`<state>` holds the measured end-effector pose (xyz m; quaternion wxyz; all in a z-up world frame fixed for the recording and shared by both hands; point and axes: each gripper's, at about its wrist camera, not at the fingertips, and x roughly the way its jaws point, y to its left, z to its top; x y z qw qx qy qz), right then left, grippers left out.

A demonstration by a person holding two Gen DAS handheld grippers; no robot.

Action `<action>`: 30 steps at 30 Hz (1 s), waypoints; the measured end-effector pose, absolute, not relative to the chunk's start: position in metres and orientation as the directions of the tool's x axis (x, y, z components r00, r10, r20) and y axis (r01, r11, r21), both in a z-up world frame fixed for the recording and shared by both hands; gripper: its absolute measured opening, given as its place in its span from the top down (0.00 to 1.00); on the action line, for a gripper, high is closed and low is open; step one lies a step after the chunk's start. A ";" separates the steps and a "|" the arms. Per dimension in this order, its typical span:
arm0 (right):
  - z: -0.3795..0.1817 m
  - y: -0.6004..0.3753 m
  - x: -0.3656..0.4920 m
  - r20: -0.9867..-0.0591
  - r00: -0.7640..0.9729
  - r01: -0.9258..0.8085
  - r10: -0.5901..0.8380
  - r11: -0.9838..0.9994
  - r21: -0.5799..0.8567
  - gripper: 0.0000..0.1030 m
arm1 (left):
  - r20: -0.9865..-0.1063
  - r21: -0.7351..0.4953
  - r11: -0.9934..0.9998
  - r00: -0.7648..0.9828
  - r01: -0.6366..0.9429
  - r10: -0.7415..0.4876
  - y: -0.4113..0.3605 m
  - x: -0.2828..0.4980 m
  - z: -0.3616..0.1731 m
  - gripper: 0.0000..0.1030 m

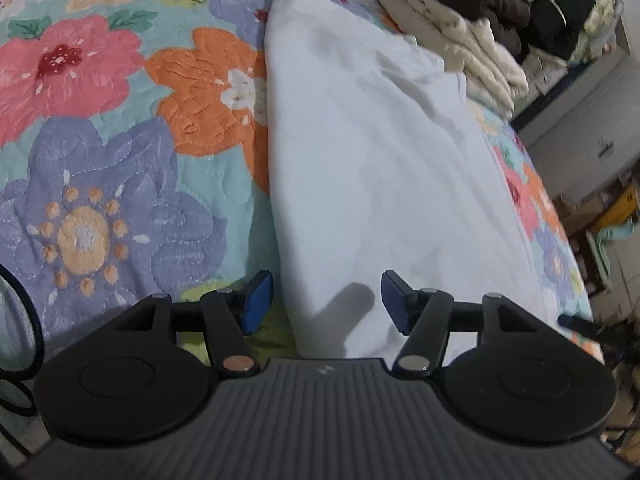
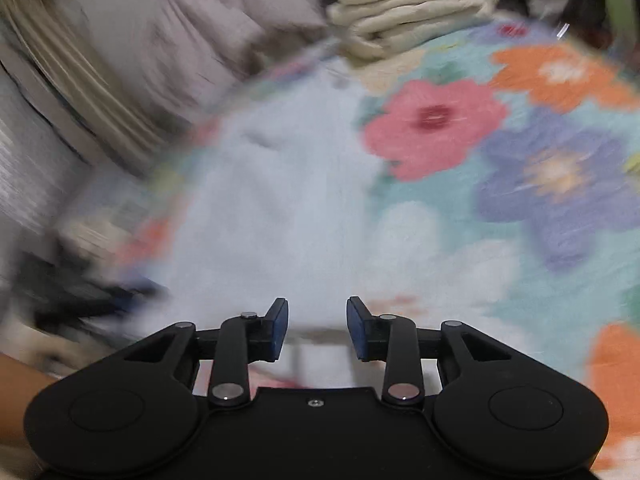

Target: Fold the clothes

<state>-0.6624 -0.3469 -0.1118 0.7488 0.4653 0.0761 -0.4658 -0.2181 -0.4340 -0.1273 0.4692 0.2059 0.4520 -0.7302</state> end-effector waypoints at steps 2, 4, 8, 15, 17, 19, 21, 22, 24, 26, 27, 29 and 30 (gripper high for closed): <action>-0.115 -0.352 -0.663 -0.520 0.586 0.730 -0.622 0.126 0.672 0.58 | -0.730 -0.471 -0.157 -0.483 0.868 -0.484 -0.435 -0.219 -0.128 0.43; -0.119 -0.357 -0.655 -0.570 0.526 0.785 -0.632 0.103 0.610 0.54 | -0.730 -0.487 -0.148 -0.494 0.861 -0.472 -0.437 -0.219 -0.131 0.43; -0.135 -0.370 -0.645 -0.652 0.430 0.850 -0.625 0.036 0.526 0.50 | -0.733 -0.497 -0.127 -0.493 0.859 -0.469 -0.439 -0.221 -0.135 0.42; -0.101 -0.353 -0.636 -0.565 0.486 0.859 -0.667 0.248 0.447 0.94 | -0.736 -0.488 -0.131 -0.488 0.863 -0.469 -0.438 -0.222 -0.133 0.41; -0.100 -0.345 -0.642 -0.574 0.467 0.871 -0.673 0.237 0.430 0.94 | -0.744 -0.472 -0.139 -0.478 0.871 -0.467 -0.438 -0.226 -0.133 0.41; -0.115 -0.341 -0.651 -0.607 0.427 0.888 -0.670 0.184 0.421 0.94 | -0.748 -0.460 -0.147 -0.472 0.875 -0.466 -0.438 -0.227 -0.133 0.41; -0.143 -0.341 -0.657 -0.649 0.415 0.882 -0.637 0.106 0.460 0.94 | -0.752 -0.451 -0.155 -0.467 0.879 -0.465 -0.437 -0.228 -0.132 0.41; -0.149 -0.340 -0.657 -0.645 0.431 0.870 -0.631 0.099 0.484 0.94 | -0.752 -0.453 -0.151 -0.468 0.878 -0.464 -0.438 -0.228 -0.132 0.41; -0.148 -0.342 -0.648 -0.637 0.460 0.860 -0.618 0.132 0.493 0.93 | -0.752 -0.459 -0.143 -0.470 0.877 -0.463 -0.438 -0.227 -0.132 0.41; -0.141 -0.345 -0.638 -0.661 0.460 0.875 -0.593 0.178 0.449 0.87 | -0.745 -0.477 -0.134 -0.480 0.869 -0.464 -0.439 -0.226 -0.133 0.41; -0.138 -0.348 -0.636 -0.677 0.460 0.879 -0.575 0.186 0.440 0.85 | -0.741 -0.486 -0.129 -0.485 0.865 -0.464 -0.439 -0.226 -0.134 0.41; -0.131 -0.352 -0.640 -0.692 0.443 0.888 -0.569 0.172 0.427 0.75 | -0.734 -0.503 -0.118 -0.496 0.856 -0.465 -0.440 -0.225 -0.136 0.38; -0.128 -0.353 -0.645 -0.691 0.435 0.889 -0.577 0.154 0.431 0.68 | -0.730 -0.512 -0.113 -0.501 0.852 -0.466 -0.441 -0.225 -0.137 0.34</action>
